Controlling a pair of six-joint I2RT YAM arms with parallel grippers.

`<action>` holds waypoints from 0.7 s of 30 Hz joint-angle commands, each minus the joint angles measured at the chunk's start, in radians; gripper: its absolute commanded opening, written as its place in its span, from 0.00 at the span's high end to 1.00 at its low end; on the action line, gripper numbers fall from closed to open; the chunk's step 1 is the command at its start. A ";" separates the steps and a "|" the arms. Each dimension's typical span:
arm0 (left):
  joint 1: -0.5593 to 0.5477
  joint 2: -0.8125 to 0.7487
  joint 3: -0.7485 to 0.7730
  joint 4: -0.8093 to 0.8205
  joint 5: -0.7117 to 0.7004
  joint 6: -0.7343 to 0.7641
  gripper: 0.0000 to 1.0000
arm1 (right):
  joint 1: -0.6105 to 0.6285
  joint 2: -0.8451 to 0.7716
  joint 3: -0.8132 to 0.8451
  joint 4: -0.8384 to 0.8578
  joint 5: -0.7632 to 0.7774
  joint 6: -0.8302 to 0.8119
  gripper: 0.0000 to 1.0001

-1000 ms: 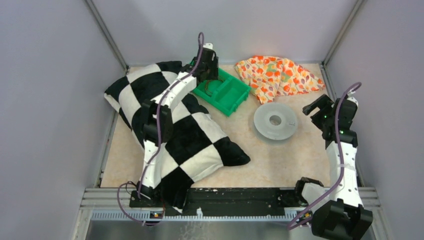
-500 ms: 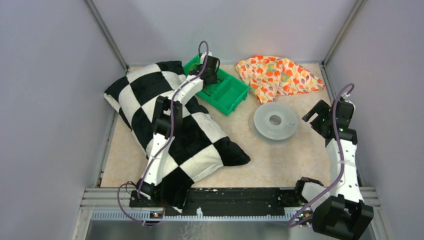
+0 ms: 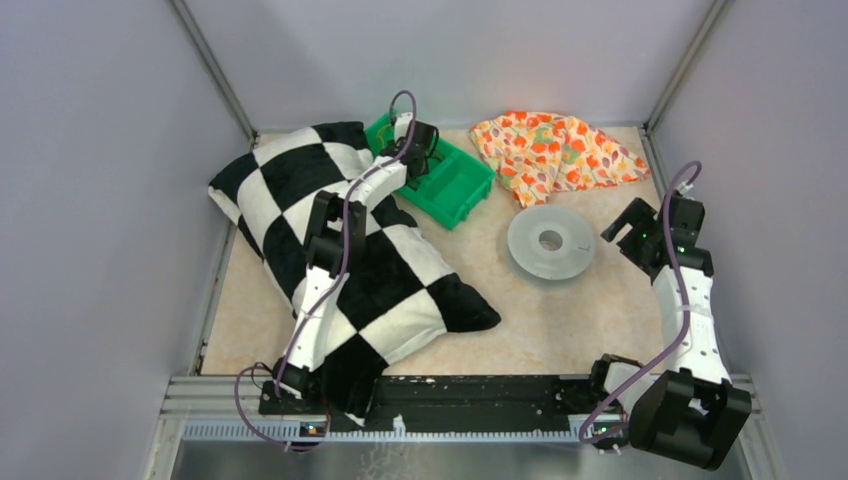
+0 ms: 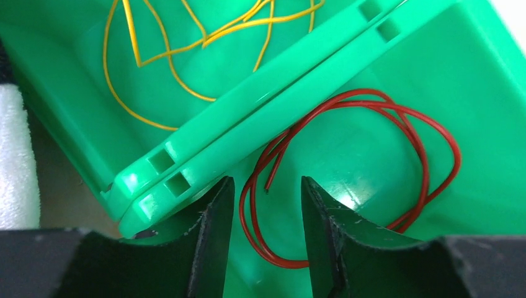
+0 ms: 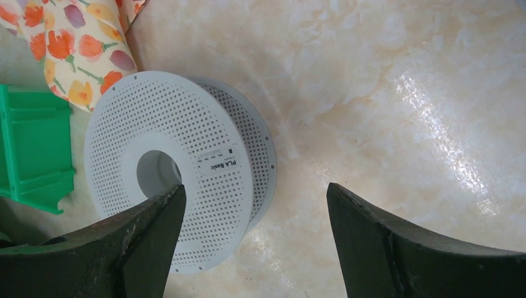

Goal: Wrap the cables

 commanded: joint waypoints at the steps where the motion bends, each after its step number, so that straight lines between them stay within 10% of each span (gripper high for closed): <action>1: 0.000 -0.002 -0.058 0.063 -0.024 -0.036 0.50 | -0.002 0.009 0.046 0.033 -0.023 -0.013 0.17; 8: -0.004 -0.008 -0.099 0.096 0.009 -0.088 0.55 | -0.002 0.011 0.039 0.032 -0.037 -0.007 0.17; 17: -0.010 -0.059 -0.093 0.103 0.004 -0.069 0.98 | -0.002 0.004 0.058 0.013 -0.030 -0.010 0.17; 21: -0.036 -0.179 -0.123 0.127 -0.004 0.010 1.00 | -0.001 -0.001 0.057 0.011 -0.041 -0.005 0.17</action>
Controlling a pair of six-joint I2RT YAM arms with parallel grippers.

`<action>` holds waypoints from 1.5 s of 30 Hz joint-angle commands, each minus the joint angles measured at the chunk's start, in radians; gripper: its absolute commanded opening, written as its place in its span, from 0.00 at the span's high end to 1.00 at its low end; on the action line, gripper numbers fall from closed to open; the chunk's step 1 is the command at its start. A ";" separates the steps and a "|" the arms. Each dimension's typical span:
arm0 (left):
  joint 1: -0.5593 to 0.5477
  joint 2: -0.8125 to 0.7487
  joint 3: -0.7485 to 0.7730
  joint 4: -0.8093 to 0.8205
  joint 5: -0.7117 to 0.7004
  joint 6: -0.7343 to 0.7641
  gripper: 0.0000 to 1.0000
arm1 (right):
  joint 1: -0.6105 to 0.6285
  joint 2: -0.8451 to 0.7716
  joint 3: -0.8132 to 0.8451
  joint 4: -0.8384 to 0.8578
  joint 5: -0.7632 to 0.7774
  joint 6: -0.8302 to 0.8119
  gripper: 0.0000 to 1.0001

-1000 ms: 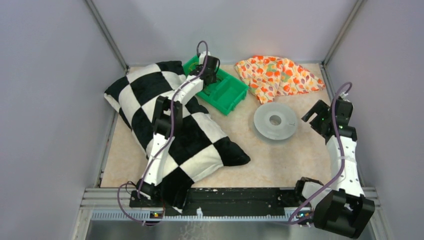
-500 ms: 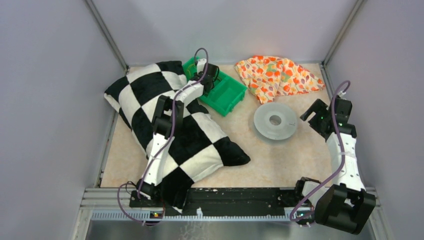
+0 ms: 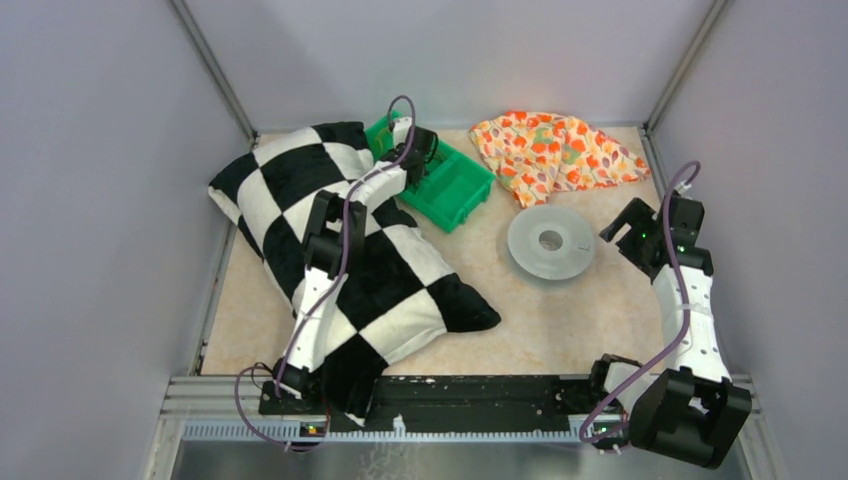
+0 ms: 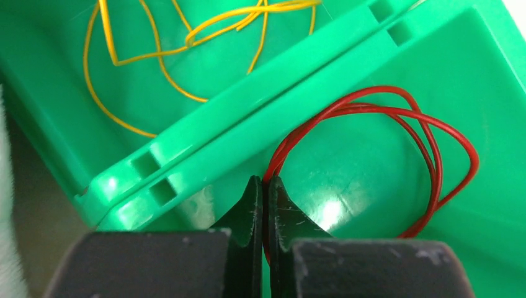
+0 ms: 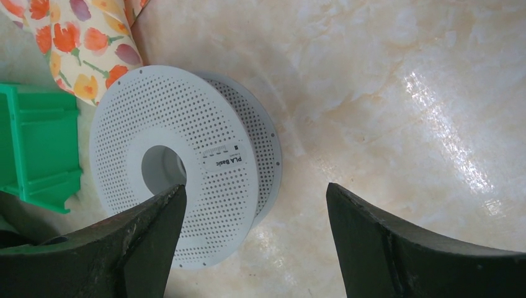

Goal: Wrap the cables

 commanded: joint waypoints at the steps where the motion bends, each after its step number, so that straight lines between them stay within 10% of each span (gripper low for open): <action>1: -0.042 -0.209 -0.058 0.058 -0.015 0.095 1.00 | -0.002 -0.014 0.055 0.012 -0.017 -0.004 0.17; 14: -0.050 -0.528 -0.120 0.110 0.121 0.320 1.00 | 0.001 -0.081 0.056 0.009 -0.072 -0.007 0.17; 22: -0.049 -0.631 -0.136 0.078 0.605 0.368 1.00 | 0.047 -0.099 0.111 0.041 -0.276 -0.010 0.17; 33: -0.048 -0.832 -0.547 0.456 1.089 -0.047 1.00 | 0.279 -0.165 0.011 0.626 -0.520 0.398 0.16; 45: -0.046 -0.864 -0.632 0.622 1.191 -0.204 1.00 | 0.598 -0.025 0.062 0.559 -0.322 0.263 0.21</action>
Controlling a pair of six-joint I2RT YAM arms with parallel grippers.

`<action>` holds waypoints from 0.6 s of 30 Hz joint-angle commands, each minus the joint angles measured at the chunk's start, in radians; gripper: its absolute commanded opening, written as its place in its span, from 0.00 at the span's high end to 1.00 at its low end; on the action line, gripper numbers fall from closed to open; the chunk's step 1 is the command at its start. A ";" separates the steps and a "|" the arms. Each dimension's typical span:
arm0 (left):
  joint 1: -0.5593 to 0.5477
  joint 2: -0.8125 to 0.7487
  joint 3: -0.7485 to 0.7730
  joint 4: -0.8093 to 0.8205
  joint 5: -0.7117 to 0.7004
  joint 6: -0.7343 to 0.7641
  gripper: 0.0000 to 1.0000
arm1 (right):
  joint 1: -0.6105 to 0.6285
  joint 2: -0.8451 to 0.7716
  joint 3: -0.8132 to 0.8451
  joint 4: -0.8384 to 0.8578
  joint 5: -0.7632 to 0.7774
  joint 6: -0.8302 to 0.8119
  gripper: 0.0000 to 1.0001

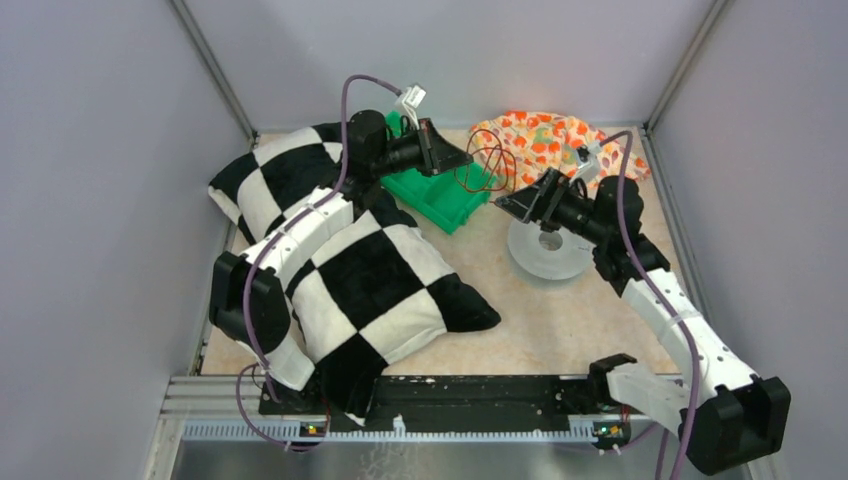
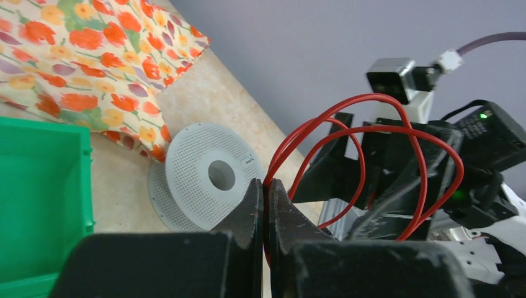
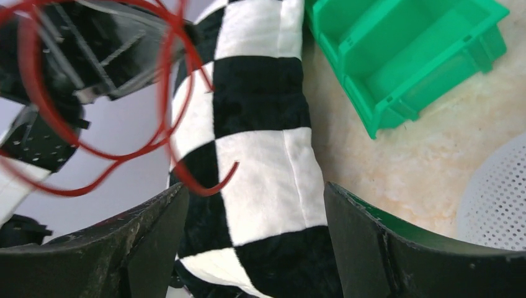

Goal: Wrap the cables

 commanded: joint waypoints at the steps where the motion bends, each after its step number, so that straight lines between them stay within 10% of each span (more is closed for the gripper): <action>1: 0.003 -0.053 -0.029 0.153 0.073 -0.086 1.00 | 0.039 0.034 0.044 0.011 0.103 -0.051 0.24; 12: 0.006 -0.039 -0.040 0.130 0.120 -0.084 1.00 | 0.039 0.099 0.097 0.025 0.096 -0.064 0.36; 14: 0.005 -0.034 -0.044 0.132 0.130 -0.090 1.00 | 0.040 0.109 0.106 0.051 0.099 -0.053 0.52; 16: 0.005 -0.036 -0.050 0.135 0.131 -0.089 1.00 | 0.040 0.105 0.111 0.043 0.118 -0.049 0.97; 18: 0.010 -0.036 -0.037 0.087 0.102 -0.070 0.88 | 0.039 0.093 0.142 -0.063 0.194 -0.085 1.00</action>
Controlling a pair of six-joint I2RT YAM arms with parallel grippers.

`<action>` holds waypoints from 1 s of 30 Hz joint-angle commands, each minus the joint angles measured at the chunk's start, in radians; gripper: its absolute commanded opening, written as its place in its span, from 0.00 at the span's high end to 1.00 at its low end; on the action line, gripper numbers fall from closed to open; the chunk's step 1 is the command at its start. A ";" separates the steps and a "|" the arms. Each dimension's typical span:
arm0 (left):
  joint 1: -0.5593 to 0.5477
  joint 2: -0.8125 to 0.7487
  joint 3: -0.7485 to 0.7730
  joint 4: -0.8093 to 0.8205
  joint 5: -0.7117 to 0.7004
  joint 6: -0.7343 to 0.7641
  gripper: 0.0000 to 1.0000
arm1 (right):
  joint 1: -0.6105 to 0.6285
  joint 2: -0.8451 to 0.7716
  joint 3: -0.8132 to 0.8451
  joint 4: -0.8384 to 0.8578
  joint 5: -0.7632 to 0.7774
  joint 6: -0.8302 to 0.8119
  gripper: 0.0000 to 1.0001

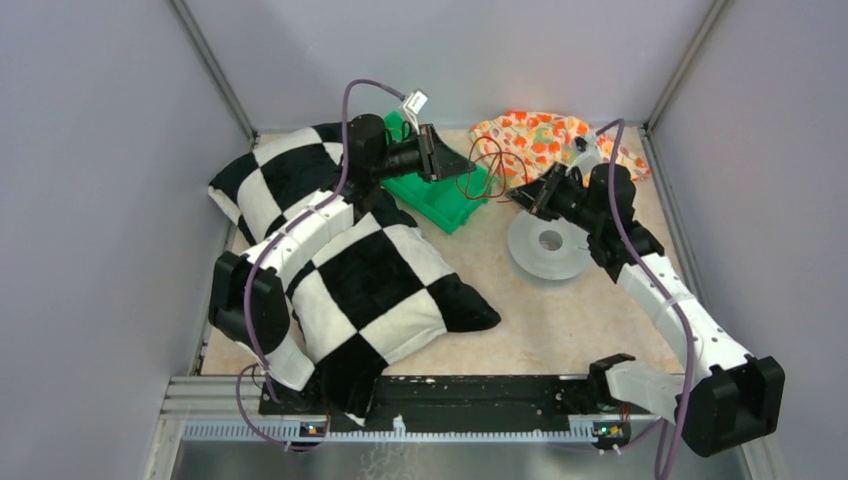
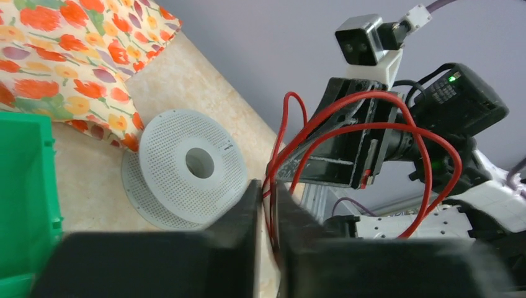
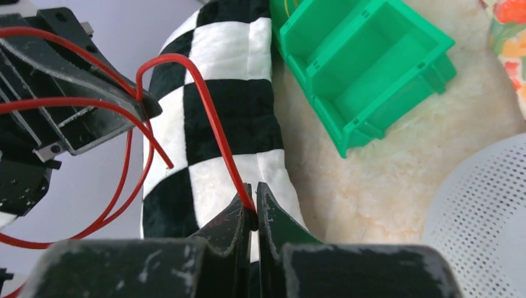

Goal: Wrap the cables

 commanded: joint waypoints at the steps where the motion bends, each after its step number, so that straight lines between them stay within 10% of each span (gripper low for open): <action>1: 0.017 -0.025 0.021 -0.049 -0.018 0.026 0.63 | 0.004 -0.025 0.113 -0.130 0.168 -0.069 1.00; 3: 0.060 -0.029 0.060 -0.169 -0.056 0.073 0.24 | -0.018 -0.058 0.181 -0.285 0.347 -0.133 1.00; 5: 0.126 -0.062 0.066 -0.233 -0.094 0.095 0.15 | -0.110 -0.089 0.234 -0.387 0.381 -0.178 1.00; 14: 0.268 -0.219 0.003 -0.237 -0.170 0.113 0.18 | -0.194 -0.062 0.337 -0.578 0.459 -0.359 1.00; 23: 0.143 -0.213 0.065 -0.292 -0.122 0.256 0.19 | -0.190 -0.047 0.647 -0.477 0.161 -0.299 1.00; 30: 0.036 -0.240 0.044 -0.172 0.006 0.334 0.23 | -0.190 -0.053 0.558 -0.406 0.050 -0.212 1.00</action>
